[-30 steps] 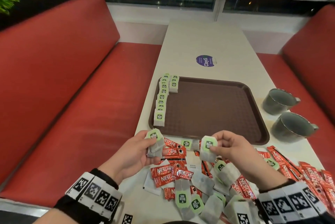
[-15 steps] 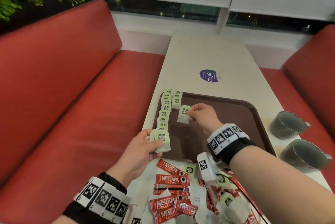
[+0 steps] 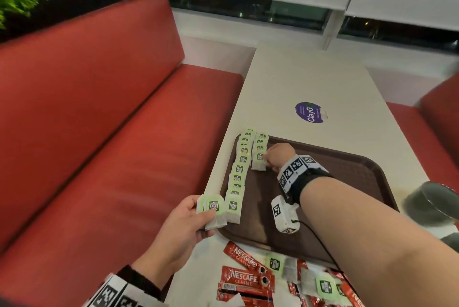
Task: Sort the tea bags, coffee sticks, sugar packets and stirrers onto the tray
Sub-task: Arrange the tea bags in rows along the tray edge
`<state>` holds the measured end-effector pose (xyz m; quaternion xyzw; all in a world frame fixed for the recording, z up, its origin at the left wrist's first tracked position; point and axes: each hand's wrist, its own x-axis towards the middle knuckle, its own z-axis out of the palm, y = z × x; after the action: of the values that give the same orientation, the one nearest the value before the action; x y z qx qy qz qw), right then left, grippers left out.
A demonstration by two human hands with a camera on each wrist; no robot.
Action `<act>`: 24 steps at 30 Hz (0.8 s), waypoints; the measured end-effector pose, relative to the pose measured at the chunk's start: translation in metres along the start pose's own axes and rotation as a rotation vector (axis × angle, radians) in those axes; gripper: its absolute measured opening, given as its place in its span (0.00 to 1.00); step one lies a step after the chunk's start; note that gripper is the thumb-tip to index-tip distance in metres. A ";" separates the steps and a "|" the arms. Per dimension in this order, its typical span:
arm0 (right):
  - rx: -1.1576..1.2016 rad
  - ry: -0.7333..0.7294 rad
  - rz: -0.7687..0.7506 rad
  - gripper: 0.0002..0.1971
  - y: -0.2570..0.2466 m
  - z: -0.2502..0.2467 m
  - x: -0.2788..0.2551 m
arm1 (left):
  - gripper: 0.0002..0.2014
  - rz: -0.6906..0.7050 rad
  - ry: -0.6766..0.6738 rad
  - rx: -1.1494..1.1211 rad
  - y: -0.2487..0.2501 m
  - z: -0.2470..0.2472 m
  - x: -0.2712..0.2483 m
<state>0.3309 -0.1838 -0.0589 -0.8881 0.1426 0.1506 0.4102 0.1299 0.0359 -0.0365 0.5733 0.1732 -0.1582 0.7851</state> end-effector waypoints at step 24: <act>0.151 -0.423 -0.269 0.04 -0.001 0.016 -0.152 | 0.10 0.058 0.020 0.049 0.007 0.017 0.008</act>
<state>0.1896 -0.1509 -0.0100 -0.8146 -0.0548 0.2661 0.5124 0.1419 0.0208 -0.0295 0.5987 0.1605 -0.1340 0.7732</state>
